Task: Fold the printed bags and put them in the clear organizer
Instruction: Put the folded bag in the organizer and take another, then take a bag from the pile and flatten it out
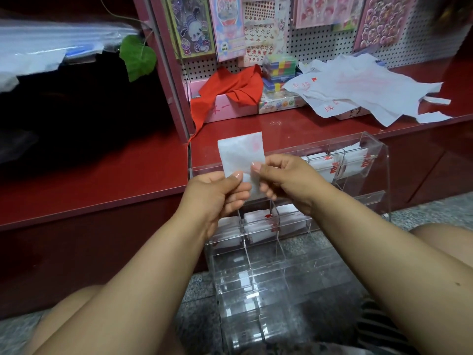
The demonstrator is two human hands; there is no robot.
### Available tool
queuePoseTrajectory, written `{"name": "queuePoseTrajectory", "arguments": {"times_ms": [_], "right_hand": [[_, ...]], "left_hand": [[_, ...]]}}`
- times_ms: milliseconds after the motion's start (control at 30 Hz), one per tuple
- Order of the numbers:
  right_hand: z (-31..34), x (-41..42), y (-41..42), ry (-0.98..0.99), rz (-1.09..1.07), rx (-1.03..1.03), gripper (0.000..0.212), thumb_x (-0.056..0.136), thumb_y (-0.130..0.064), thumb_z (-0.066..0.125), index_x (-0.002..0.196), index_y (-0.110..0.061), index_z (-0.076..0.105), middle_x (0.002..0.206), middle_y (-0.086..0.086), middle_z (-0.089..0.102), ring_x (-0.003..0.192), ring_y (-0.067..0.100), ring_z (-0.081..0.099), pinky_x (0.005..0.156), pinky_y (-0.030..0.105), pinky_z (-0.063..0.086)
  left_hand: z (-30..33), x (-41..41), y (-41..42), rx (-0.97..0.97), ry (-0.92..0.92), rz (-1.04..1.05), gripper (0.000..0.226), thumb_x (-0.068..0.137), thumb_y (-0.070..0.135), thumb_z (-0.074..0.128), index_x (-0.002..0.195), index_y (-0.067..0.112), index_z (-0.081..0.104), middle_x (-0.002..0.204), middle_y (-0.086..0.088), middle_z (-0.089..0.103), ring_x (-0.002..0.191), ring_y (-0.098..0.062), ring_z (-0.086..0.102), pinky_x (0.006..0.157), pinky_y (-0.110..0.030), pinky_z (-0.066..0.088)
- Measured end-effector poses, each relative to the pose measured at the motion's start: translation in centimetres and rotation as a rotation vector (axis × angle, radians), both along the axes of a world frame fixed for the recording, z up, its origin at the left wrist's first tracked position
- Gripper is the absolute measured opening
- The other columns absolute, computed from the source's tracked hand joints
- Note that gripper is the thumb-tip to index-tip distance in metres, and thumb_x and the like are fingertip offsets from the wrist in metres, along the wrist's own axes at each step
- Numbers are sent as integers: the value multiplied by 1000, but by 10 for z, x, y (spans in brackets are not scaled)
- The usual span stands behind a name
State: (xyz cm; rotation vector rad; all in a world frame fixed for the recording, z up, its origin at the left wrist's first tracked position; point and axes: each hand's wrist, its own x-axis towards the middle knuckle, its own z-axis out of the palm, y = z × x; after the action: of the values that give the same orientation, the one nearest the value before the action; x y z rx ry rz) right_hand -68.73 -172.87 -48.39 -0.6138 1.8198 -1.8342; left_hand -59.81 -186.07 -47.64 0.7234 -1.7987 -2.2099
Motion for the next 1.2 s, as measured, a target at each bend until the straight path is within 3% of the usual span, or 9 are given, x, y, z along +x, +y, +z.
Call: {"name": "queuePoseTrajectory", "arguments": {"times_ms": [267, 367, 533, 633, 733, 833, 967, 1100, 1200], "right_hand": [[-9, -10, 6, -62, -8, -71, 15, 82, -8, 68, 78, 6, 65, 70, 13, 66, 64, 17, 65, 68, 23, 56], [-8, -7, 7, -69, -9, -83, 26, 72, -21, 73, 79, 2, 65, 79, 13, 68, 73, 20, 65, 80, 30, 56], [-3, -7, 10, -34, -151, -220, 23, 87, -14, 66, 67, -11, 53, 52, -7, 54, 46, 4, 48, 49, 17, 43], [-3, -10, 13, 75, -230, -208, 24, 86, -9, 67, 67, -13, 53, 51, -8, 53, 45, 5, 43, 48, 20, 36], [-1, -12, 17, 137, -269, -219, 26, 85, -5, 68, 66, -14, 52, 48, -12, 52, 44, 2, 43, 45, 17, 36], [2, -14, 20, 215, -264, -193, 27, 83, -2, 70, 66, -14, 52, 47, -13, 51, 44, 0, 41, 44, 15, 35], [4, -17, 25, 282, -249, -175, 24, 80, 0, 73, 79, -17, 56, 54, -10, 55, 51, 4, 46, 52, 19, 40], [12, -27, 39, 280, -220, -135, 30, 79, 2, 72, 101, -14, 62, 56, -9, 56, 54, 1, 50, 59, 14, 45], [16, -35, 49, 286, -203, -124, 24, 77, 5, 72, 91, -14, 67, 63, -4, 62, 59, 4, 57, 63, 17, 51]], "left_hand": [[-9, -3, 4, -230, 124, -10, 14, 87, 19, 71, 85, 6, 74, 89, -15, 75, 84, -26, 72, 79, -34, 59], [-15, -5, 3, -440, 160, 23, 28, 89, 23, 71, 88, -5, 73, 88, -28, 70, 63, -17, 65, 67, -29, 54], [-18, -8, 11, -550, 193, -21, 39, 86, 27, 73, 78, -10, 66, 71, -29, 63, 66, -15, 49, 65, -31, 40], [-19, -8, 15, -583, 202, -61, 53, 84, 35, 73, 76, -15, 57, 64, -14, 53, 64, -16, 45, 63, -31, 37], [-13, -8, 23, -510, 198, -22, 29, 86, 27, 73, 99, 4, 61, 81, -13, 71, 71, -20, 64, 70, -35, 51], [-6, -17, 29, -431, 185, 56, 48, 82, 44, 73, 114, 20, 47, 92, -9, 71, 79, -17, 66, 80, -41, 55], [0, -33, 37, -557, 197, 78, 73, 72, 70, 55, 99, 3, 59, 92, -21, 67, 72, -28, 59, 75, -54, 51], [0, -46, 45, -687, 324, 107, 35, 91, 39, 62, 91, 4, 58, 83, -14, 66, 74, -31, 60, 69, -47, 50], [2, -55, 50, -740, 377, 81, 21, 93, 28, 64, 84, 10, 57, 69, 5, 58, 63, -12, 52, 61, -35, 44]]}}
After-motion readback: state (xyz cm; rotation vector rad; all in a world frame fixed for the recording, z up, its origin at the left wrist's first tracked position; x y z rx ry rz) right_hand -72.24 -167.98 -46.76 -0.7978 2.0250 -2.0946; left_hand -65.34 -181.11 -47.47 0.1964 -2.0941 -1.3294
